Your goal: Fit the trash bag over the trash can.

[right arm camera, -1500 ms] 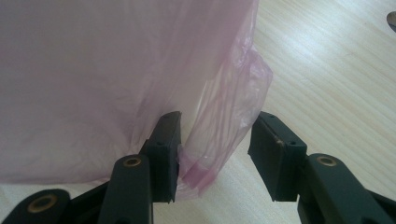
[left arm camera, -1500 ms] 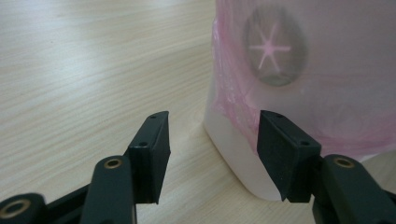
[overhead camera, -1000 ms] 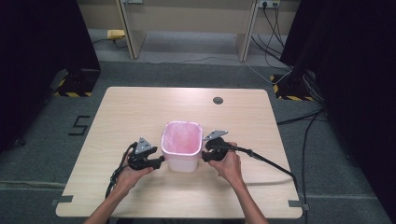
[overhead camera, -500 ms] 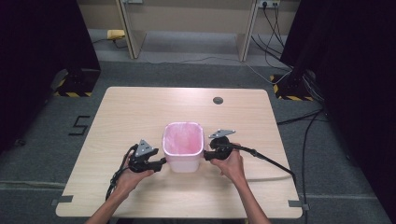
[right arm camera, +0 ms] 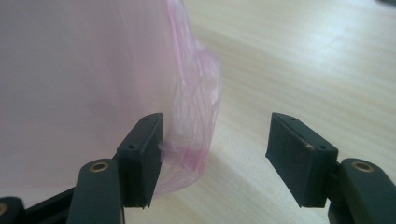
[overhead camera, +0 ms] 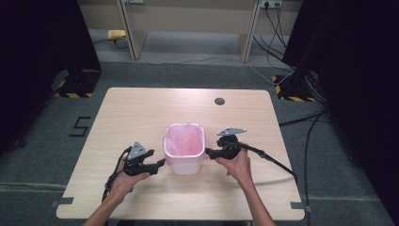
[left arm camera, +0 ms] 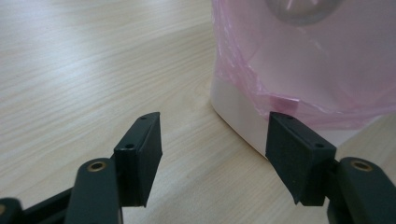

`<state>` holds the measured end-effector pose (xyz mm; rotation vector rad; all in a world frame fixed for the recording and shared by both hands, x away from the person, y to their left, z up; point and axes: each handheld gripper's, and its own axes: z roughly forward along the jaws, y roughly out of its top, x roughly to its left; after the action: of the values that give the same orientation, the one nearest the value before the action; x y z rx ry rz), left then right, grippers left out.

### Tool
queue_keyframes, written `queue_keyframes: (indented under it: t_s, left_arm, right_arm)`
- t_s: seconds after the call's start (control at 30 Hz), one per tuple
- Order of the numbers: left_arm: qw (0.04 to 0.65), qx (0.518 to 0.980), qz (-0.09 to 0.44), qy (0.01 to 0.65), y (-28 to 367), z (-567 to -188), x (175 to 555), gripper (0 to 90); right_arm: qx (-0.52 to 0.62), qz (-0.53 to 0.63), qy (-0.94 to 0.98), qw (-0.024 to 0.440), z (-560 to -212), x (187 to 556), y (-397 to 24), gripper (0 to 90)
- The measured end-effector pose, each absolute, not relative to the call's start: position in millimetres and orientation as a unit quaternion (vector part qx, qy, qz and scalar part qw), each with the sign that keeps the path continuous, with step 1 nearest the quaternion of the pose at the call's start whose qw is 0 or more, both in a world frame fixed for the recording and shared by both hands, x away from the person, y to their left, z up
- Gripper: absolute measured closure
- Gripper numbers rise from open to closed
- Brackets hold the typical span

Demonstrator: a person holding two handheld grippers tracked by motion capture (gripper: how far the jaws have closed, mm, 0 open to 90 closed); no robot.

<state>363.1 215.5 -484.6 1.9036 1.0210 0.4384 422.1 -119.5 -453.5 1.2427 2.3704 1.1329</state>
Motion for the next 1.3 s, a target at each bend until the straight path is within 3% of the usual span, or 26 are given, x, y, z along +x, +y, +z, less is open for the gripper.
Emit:
queue_keyframes:
  t_s: [0.33,0.63,0.97,1.3]
  left_arm:
    - [0.450,0.764,0.192,0.421,240.3,-479.7,352.5,30.1]
    - [0.387,0.788,0.197,0.437,251.9,-501.2,351.5,22.4]
    - [0.363,0.799,0.188,0.442,258.9,-523.7,354.2,13.6]
    - [0.363,0.800,0.188,0.439,258.5,-523.8,353.2,13.7]
  right_arm:
    - [0.430,0.463,0.765,0.122,-416.7,412.0,-140.7,36.0]
    - [0.396,0.478,0.768,0.159,-384.9,408.2,-135.2,35.8]
    - [0.324,0.480,0.796,0.174,-359.0,404.0,-92.1,35.9]
    - [0.260,0.445,0.844,0.149,-362.4,404.7,-29.3,38.1]
